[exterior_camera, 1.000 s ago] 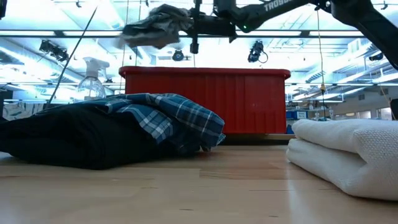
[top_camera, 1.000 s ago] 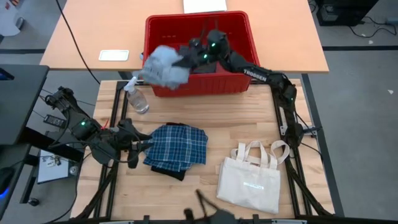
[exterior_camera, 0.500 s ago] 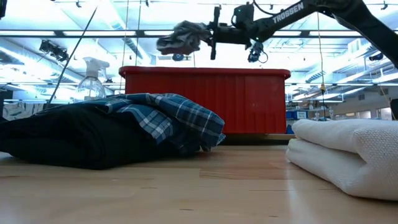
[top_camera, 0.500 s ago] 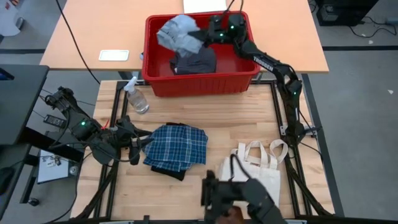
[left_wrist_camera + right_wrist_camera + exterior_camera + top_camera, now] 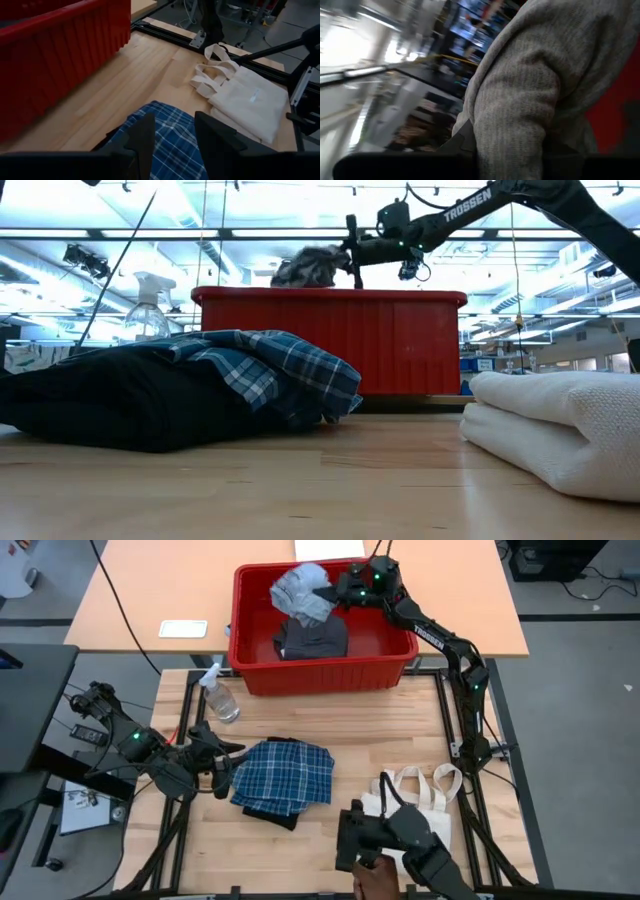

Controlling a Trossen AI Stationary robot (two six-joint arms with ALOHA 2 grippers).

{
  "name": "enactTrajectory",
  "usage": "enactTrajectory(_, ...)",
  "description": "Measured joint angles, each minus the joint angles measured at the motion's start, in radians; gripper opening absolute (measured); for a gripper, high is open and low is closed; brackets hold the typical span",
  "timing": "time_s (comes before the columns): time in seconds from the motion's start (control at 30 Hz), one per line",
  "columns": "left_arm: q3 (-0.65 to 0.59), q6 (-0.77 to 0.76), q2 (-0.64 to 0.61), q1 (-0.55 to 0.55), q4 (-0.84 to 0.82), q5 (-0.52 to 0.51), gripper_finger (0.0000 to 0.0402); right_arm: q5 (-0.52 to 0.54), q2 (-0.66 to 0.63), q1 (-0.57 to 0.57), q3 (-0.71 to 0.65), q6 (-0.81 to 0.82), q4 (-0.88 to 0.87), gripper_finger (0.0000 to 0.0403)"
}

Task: Fold laundry
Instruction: Put the gray shirt into the red bin

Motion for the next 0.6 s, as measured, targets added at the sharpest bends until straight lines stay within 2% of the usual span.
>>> enactTrajectory(0.27, 0.000, 0.002, 0.000, 0.005, 0.000, 0.000, 0.0144, 0.052, 0.000, -0.016, 0.000, -0.161, -0.240, 0.0083)
enactTrajectory(0.6, 0.000, 0.002, 0.000, 0.005, 0.001, 0.000, 0.0144, 0.077, 0.003, -0.030, 0.000, -0.170, -0.256, 0.0083)
